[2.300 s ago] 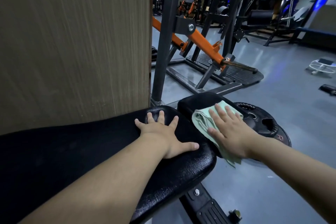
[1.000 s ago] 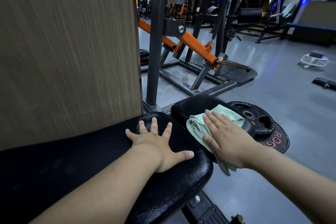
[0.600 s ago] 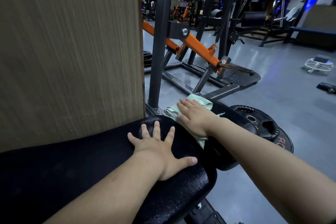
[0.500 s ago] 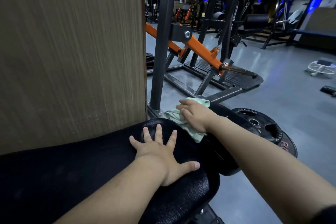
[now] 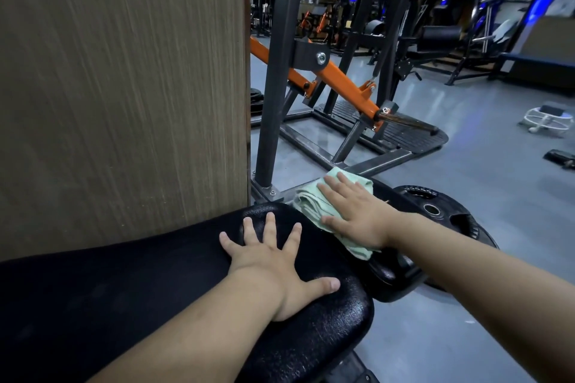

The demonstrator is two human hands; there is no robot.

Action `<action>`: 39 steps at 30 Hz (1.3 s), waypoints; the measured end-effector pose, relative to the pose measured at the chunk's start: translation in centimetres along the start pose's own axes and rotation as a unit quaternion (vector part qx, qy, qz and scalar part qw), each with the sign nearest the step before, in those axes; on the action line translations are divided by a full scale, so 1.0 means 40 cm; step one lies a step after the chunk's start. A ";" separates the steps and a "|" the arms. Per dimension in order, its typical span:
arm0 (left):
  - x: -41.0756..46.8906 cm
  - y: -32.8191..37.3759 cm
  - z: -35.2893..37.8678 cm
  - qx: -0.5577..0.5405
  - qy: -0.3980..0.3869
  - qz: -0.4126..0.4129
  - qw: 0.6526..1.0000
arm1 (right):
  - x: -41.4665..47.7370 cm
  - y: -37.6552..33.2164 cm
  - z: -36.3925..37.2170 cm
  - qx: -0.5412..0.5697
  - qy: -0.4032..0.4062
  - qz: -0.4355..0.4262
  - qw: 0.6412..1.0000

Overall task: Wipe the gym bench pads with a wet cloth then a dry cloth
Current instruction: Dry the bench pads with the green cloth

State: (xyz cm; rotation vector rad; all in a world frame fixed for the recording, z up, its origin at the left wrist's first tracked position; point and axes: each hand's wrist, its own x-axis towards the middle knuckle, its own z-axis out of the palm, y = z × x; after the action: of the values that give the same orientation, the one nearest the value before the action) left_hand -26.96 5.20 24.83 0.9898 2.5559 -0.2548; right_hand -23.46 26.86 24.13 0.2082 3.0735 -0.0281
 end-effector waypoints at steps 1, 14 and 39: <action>-0.001 0.000 0.000 0.000 0.001 0.000 1.000 | -0.035 0.004 0.001 -0.004 -0.007 0.002 1.000; -0.002 0.010 -0.007 -0.001 -0.004 0.002 1.000 | -0.194 0.022 0.004 -0.020 -0.003 -0.026 0.999; -0.004 0.004 0.001 0.005 -0.002 0.003 1.000 | 0.168 0.113 -0.035 -0.009 -0.046 0.182 0.982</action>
State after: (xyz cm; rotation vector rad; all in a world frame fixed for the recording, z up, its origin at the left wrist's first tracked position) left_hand -26.74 5.23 24.85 0.9981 2.5497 -0.2681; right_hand -29.59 32.28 25.04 0.7401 2.8915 0.0073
